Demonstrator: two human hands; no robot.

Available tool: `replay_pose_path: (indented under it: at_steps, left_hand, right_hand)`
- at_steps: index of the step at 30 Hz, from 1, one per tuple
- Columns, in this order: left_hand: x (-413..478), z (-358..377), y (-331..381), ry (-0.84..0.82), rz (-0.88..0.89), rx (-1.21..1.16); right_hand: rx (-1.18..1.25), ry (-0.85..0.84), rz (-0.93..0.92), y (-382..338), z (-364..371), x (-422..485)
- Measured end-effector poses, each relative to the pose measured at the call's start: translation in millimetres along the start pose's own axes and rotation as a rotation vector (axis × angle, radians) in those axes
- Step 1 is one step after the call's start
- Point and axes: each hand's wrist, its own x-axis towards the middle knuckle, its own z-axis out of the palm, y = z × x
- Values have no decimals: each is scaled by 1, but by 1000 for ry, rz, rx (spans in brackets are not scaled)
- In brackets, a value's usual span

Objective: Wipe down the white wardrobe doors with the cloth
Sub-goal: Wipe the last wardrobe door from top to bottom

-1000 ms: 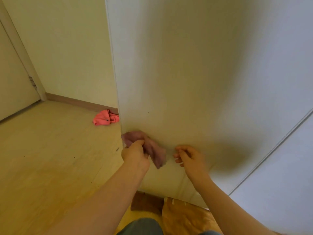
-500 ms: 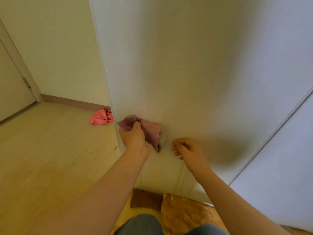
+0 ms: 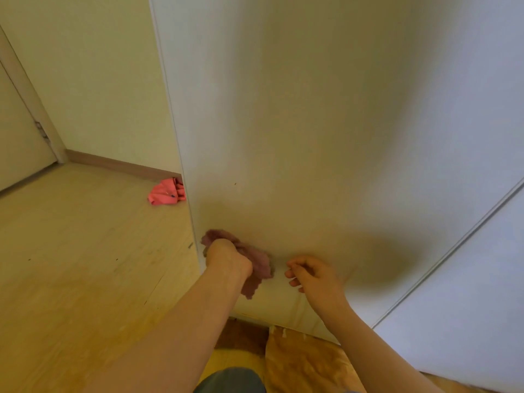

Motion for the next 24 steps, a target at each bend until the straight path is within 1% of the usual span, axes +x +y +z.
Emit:
replay_pose_path:
  at_steps: [1,2,3,5,6,7,9,10,11,12,13,15,17,18,20,22,24]
  left_hand:
    - [12,-3,-6,-3,-34,1]
    - [15,-9,-12,48,-70,-2]
    - [19,-11,-13,35,-86,-23]
    - [19,-14,-9,37,-71,-6]
    - [14,-14,-3,5,-66,10]
    - [1,-11,7,-69,-61,38]
    - [-22,-4,21,-243,20,91]
    - [-32,3,25,-269,49,122]
    - [-40,12,27,-266,32,54]
    - [-40,15,27,-291,36,53]
    - [-37,18,25,-289,44,44]
    - [-23,17,19,-170,-68,-15]
    - [-17,10,14,-108,-171,-29]
    - [-18,9,16,-102,-178,-39]
    - [-33,12,27,-139,-125,-49]
    - [-53,20,34,-164,-64,-4]
    - [-53,21,31,-171,-45,-21]
  right_hand:
    - [-16,-5,9,2,1,0]
    - [-34,-12,24,6,3,0]
    - [-47,-16,41,8,4,-1]
    - [-48,-7,83,13,2,-1]
    - [-46,3,99,15,0,-1]
    - [-49,13,112,16,-2,0]
    - [-45,26,126,16,-4,3]
    - [-37,26,131,16,-4,3]
    - [-38,23,134,14,-5,4]
    - [-43,16,140,14,-5,4]
    - [-51,15,141,12,-6,5]
    - [-67,13,146,10,-6,5]
    - [-80,6,134,5,-5,3]
    - [-86,-3,127,3,-5,3]
    - [-95,-22,115,-2,-3,4]
    - [-92,-21,104,-6,-2,5]
    - [-105,-17,107,-8,-1,7]
